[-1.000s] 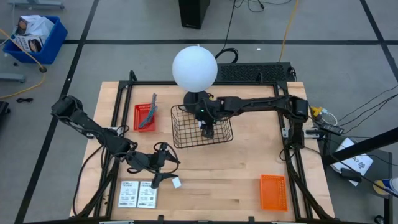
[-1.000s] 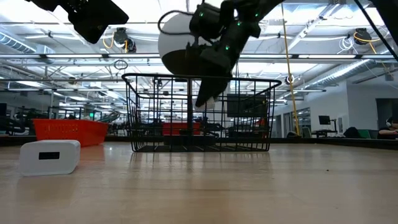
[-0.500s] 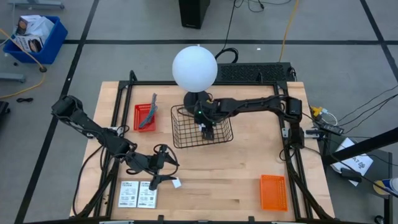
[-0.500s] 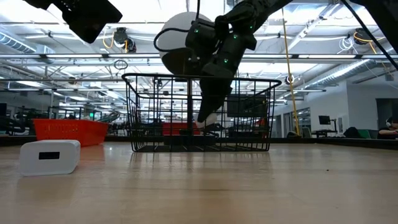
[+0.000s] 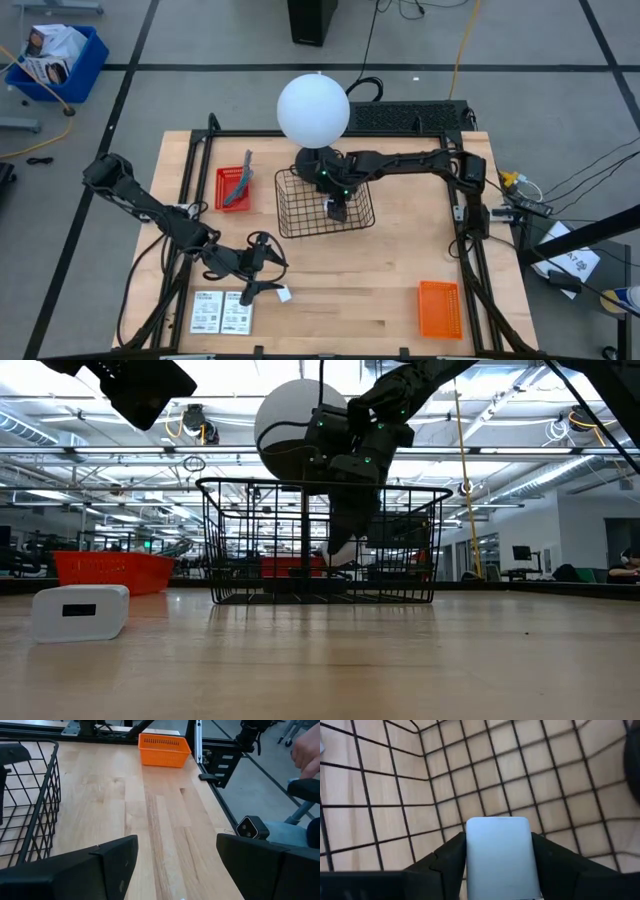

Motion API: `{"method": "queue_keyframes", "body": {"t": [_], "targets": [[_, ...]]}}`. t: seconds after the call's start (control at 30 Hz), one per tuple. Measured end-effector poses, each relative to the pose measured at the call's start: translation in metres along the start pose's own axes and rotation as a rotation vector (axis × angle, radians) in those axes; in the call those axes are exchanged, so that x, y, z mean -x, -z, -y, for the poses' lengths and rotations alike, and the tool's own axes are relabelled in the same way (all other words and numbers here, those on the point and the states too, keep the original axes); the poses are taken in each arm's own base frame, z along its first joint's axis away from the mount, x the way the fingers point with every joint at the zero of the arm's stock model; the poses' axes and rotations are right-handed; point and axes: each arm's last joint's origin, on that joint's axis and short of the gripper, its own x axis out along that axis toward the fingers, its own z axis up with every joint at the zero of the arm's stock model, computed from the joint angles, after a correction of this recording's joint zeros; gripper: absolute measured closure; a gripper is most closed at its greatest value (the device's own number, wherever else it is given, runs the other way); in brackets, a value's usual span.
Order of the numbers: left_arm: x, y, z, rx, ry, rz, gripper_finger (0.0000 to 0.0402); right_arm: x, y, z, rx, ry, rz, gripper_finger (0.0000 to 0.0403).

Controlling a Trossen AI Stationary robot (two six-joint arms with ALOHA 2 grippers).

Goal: Pick and place items into bin
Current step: Put the right white charger adapter into the wire basket

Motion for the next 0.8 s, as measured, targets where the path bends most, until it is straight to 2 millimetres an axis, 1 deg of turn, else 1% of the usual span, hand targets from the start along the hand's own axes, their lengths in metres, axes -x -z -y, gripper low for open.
{"method": "queue_keyframes", "body": {"t": [0.3,0.6,0.8], "targets": [[0.000,0.000,0.000,0.000,-0.001,-0.002,0.0128,-0.003,0.003,0.004,-0.007,0.018,0.001,0.0207],[0.000,0.000,0.000,-0.001,-0.002,-0.004,0.0128,-0.014,0.019,0.007,-0.012,0.016,-0.051,0.0207],[0.000,0.000,0.000,-0.001,-0.002,-0.005,0.0128,-0.015,0.020,0.007,-0.009,0.017,-0.054,0.0206]]}}
